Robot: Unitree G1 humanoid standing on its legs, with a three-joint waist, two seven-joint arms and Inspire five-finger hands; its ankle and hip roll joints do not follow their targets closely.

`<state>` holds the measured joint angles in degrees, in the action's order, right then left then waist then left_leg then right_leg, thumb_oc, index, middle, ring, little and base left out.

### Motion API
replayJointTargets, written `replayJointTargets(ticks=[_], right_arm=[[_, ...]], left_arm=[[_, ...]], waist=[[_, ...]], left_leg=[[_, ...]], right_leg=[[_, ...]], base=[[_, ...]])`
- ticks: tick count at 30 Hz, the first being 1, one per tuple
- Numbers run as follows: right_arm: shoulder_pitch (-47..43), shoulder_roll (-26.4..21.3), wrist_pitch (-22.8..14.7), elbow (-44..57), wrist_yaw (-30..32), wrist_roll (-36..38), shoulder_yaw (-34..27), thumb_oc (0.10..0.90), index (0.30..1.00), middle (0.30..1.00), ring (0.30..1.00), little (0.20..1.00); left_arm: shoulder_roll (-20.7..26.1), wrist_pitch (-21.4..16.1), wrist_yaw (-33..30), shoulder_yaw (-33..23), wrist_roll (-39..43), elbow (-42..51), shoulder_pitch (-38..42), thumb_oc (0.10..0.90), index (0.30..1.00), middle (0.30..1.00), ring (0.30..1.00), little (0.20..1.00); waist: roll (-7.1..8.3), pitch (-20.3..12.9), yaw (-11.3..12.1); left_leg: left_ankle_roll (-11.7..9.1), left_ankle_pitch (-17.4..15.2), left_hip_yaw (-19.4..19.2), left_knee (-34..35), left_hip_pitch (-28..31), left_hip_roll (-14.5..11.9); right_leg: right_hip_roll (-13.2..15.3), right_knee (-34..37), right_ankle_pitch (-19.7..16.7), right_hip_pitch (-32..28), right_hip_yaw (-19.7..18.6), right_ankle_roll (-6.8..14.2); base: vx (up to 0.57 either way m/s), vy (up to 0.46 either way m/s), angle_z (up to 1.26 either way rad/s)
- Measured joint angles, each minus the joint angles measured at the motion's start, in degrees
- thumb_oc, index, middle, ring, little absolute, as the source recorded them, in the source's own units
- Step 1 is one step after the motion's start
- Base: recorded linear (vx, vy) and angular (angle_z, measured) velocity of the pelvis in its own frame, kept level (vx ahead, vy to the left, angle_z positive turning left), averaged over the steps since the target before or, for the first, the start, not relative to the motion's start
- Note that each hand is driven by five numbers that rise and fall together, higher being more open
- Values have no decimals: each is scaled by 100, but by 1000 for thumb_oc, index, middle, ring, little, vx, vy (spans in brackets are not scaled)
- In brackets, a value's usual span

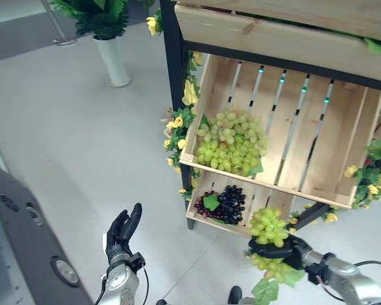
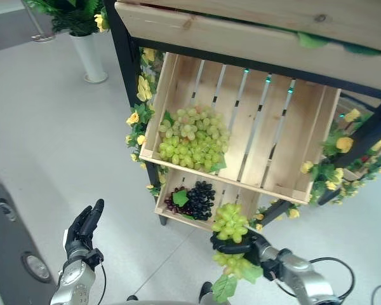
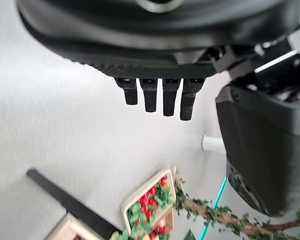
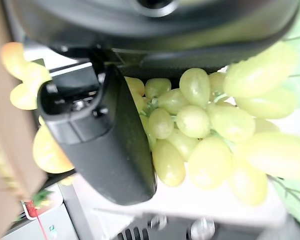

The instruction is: Pick up the fruits from the basket on one side to the basket on the other side

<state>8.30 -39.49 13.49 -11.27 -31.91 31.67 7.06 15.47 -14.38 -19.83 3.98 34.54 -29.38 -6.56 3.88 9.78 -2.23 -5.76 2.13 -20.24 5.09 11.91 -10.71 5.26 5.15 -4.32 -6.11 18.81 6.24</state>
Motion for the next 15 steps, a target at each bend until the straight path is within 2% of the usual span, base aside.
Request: replayJointTargets(ticks=[2,4,8,12,15], right_arm=[[122,-213,-3,581,-273,-34,-284,400,300,300,300,300],[128,-329,-18,958,-608,-59,-395,400,300,300,300,300],[164,-939,-136,1599,-982,-251,-469,400,300,300,300,300],[166,-1031,-230,1694,-1006,-250,-890,400,300,300,300,300],[186,-1085,-244,1863,-1246,-232,-1200,400,300,300,300,300]], left_arm=[[63,0,68,2,-2,-3,8,800,900,900,900,900],[136,0,122,-1,-10,-48,19,800,900,900,900,900],[140,-8,250,2,-73,-230,19,800,900,900,900,900],[137,-10,297,-3,-77,-338,-6,800,900,900,900,900],[121,-33,428,-14,-105,-497,-2,800,900,900,900,900]], waist=[[86,-61,-46],[106,-90,-177],[-50,-192,-309],[-167,-286,-319],[-183,-301,-347]], left_leg=[[0,-1,-51,0,0,26],[0,0,-52,0,2,45],[49,-30,-70,2,-2,133],[56,-34,-185,2,-31,164],[40,-24,-246,3,-34,173]], right_leg=[[10,1,-33,58,-138,1],[32,1,-53,58,-145,7],[94,2,-79,80,-306,42],[97,1,-116,186,-478,54],[95,1,-140,230,-565,55]], base=[[-5,-55,-16],[-12,-37,-5],[-6,1,-2],[-21,15,-13],[-11,23,-13]])
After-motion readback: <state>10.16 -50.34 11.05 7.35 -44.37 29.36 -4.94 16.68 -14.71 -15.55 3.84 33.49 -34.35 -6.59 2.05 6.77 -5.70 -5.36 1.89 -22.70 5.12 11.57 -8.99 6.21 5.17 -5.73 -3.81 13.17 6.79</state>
